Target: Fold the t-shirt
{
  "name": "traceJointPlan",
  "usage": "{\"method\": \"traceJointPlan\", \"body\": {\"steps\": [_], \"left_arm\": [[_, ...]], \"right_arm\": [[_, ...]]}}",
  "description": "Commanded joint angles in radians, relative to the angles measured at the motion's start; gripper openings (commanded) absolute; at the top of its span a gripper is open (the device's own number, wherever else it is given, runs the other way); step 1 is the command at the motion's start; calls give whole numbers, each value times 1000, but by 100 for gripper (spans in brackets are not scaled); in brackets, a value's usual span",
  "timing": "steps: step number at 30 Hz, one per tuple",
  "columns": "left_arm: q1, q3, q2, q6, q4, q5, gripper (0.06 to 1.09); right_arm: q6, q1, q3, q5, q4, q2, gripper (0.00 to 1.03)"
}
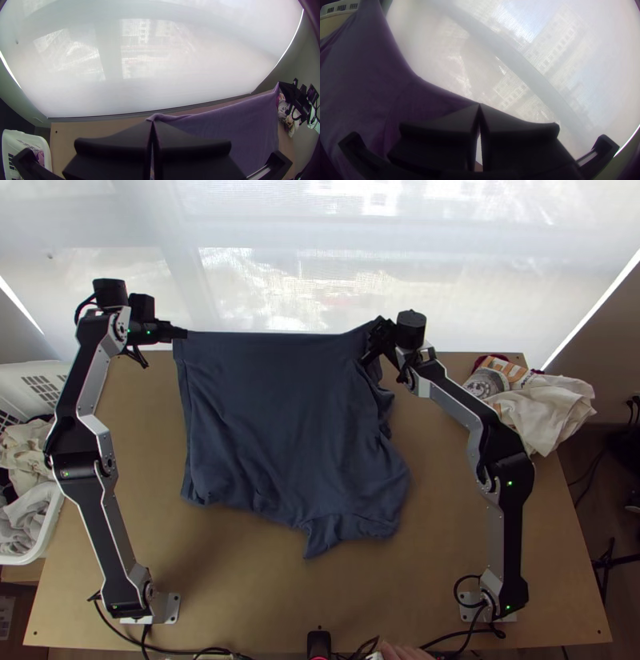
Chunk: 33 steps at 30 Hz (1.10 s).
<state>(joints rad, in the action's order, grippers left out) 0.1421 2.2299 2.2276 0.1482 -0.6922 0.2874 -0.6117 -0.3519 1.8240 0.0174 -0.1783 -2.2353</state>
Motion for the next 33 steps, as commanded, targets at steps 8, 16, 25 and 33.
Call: {"method": "traceJointPlan", "body": {"steps": [8, 16, 25, 33], "left_arm": [[22, -125, -79, -4, -6, 33, 9], [24, -323, -178, 4, 54, 70, 9], [14, -544, -296, 13, 151, 76, 9], [13, -658, -368, 13, 184, 81, 9]], "right_arm": [[18, -27, -169, 1, 3, 134, 3], [26, -52, -339, 1, -3, 250, 3], [64, -56, -470, 1, -6, 338, 3], [90, -68, -583, 1, -18, 417, 3]]}}
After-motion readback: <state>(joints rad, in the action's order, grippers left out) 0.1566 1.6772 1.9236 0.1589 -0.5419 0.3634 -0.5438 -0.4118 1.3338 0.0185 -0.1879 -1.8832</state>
